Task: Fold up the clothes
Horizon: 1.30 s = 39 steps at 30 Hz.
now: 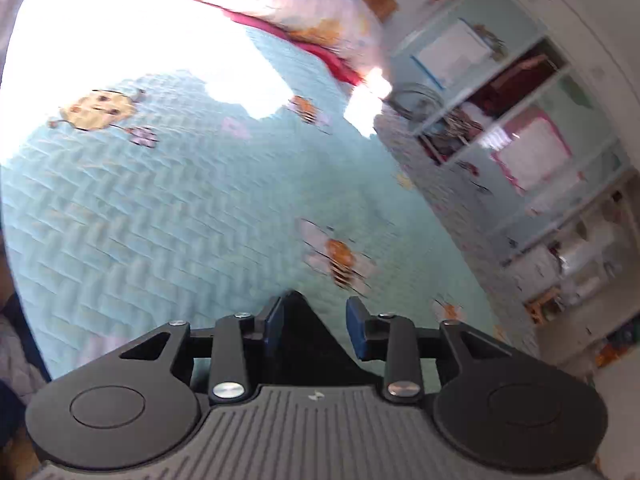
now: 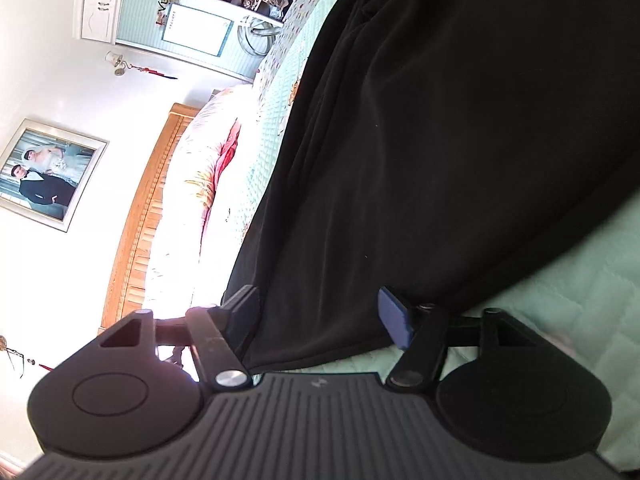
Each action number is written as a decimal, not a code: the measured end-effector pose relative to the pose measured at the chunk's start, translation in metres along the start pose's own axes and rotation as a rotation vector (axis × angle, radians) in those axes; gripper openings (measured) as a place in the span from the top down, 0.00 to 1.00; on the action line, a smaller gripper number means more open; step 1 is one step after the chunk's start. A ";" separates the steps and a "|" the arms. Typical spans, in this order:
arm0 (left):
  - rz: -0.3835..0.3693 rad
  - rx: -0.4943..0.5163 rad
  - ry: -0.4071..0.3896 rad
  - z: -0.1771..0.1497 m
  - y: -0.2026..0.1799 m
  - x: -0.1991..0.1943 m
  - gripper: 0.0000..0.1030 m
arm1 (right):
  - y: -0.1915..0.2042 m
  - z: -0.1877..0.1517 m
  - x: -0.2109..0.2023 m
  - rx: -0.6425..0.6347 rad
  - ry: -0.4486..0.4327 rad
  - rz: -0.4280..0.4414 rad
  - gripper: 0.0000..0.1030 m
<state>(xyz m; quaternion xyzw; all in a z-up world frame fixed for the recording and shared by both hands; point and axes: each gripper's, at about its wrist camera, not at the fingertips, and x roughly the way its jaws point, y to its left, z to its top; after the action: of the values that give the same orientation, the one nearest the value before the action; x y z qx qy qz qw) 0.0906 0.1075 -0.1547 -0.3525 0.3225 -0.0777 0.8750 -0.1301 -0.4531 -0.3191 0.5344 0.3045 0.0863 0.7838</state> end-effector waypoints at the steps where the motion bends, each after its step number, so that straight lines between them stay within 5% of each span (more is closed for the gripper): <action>1: -0.063 0.006 0.042 -0.014 -0.011 0.000 0.54 | 0.001 0.001 0.003 -0.001 0.002 0.000 0.29; 4: -0.252 -0.096 0.151 -0.077 -0.040 0.006 0.40 | 0.008 0.003 0.020 -0.009 0.008 -0.011 0.29; 5: -0.260 -0.165 0.167 -0.099 -0.043 0.014 0.38 | 0.008 0.005 0.024 -0.013 0.007 -0.010 0.28; 9: -0.142 -0.306 0.280 -0.159 -0.049 0.052 0.32 | 0.008 0.011 0.027 -0.019 0.004 -0.006 0.27; 11: -0.089 -0.269 0.281 -0.167 -0.054 0.069 0.32 | 0.005 0.012 0.023 -0.012 0.003 0.006 0.27; 14: -0.074 -0.275 0.177 -0.165 -0.059 0.076 0.32 | -0.002 0.010 0.015 -0.002 0.000 0.019 0.27; 20: -0.084 -0.345 0.136 -0.159 -0.056 0.095 0.41 | 0.019 0.009 0.035 0.019 -0.008 0.027 0.26; 22: -0.069 -0.320 0.175 -0.151 -0.053 0.100 0.87 | 0.021 0.016 0.037 0.033 -0.014 0.039 0.26; 29: -0.184 -0.118 0.129 -0.114 -0.072 0.083 0.93 | 0.037 0.065 0.055 -0.003 -0.082 0.031 0.26; 39: -0.280 -0.174 0.164 -0.109 -0.080 0.079 0.93 | 0.049 0.183 0.136 0.085 -0.151 -0.036 0.19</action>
<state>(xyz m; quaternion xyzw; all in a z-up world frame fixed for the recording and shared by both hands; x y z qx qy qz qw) 0.0924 -0.0426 -0.2009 -0.4607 0.3460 -0.1989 0.7928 0.0924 -0.5136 -0.2838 0.5667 0.2576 0.0188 0.7824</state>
